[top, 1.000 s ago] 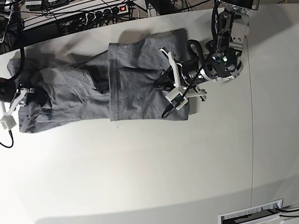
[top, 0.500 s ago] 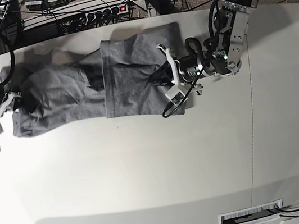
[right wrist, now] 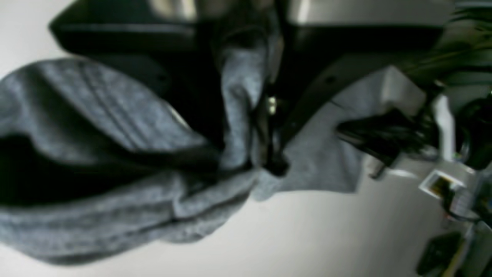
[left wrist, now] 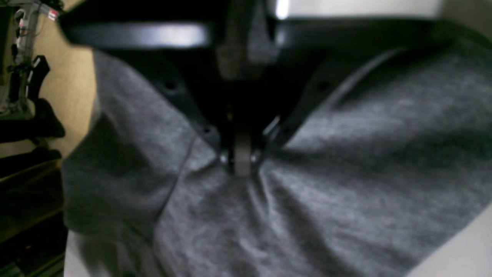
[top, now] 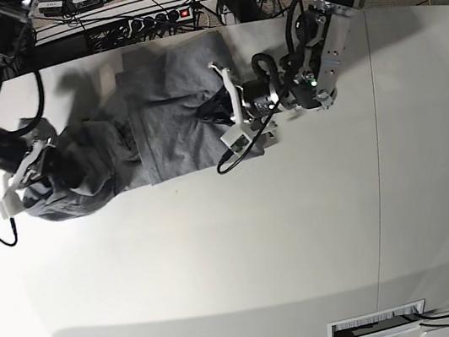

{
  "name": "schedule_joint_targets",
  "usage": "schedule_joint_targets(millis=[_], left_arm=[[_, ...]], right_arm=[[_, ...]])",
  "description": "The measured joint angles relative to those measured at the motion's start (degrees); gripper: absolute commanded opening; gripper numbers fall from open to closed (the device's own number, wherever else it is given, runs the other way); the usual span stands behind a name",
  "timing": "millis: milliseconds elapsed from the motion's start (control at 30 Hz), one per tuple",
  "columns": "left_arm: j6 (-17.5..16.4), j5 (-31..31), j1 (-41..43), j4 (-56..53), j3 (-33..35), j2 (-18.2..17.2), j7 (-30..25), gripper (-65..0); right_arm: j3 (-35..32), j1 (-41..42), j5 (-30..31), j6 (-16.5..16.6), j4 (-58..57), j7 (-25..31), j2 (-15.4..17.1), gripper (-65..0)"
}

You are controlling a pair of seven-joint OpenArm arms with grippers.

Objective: Fold the T-shirt properly
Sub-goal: 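Lift the collar end with the right gripper and fold it over the hem half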

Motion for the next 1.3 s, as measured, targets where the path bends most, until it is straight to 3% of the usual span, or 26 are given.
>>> schedule_joint_targets(millis=[167,567,667,833,967,1133,1300], left_arm=[[0.0,3.4,0.1,0.0,0.2,2.3,0.0,-65.0],[0.0,4.4,0.0,0.0,0.2,2.7,0.0,-65.0],[0.0,4.7,0.0,2.0,0.2,2.7,3.3,-65.0],[0.6,5.8,0.5,10.1,0.4,2.5,14.6,-65.0],[4.6,5.8,0.6,14.8,0.4,1.7,15.4,-65.0],[4.6,5.7,1.0,19.5,0.4,-1.6,17.9,-65.0],[4.6,5.5,6.8,20.4,0.3,-5.7,17.8,-65.0]], right_arm=[[-1.4,0.0,1.0,0.0,0.0,0.0,-4.9,-65.0],[-15.3,0.0,0.4,0.0,0.0,0.0,-14.5,-65.0],[-17.0,0.0,-0.6,0.0,0.0,0.0,-15.1,-65.0],[-17.2,0.0,-1.4,0.0,0.0,0.0,-15.1,-65.0],[-17.2,0.0,-2.9,0.0,0.0,0.0,-15.1,-65.0],[-17.2,0.0,-3.9,0.0,0.0,0.0,-15.1,-65.0],[-17.2,0.2,-4.3,0.0,0.0,0.7,-15.1,-65.0]])
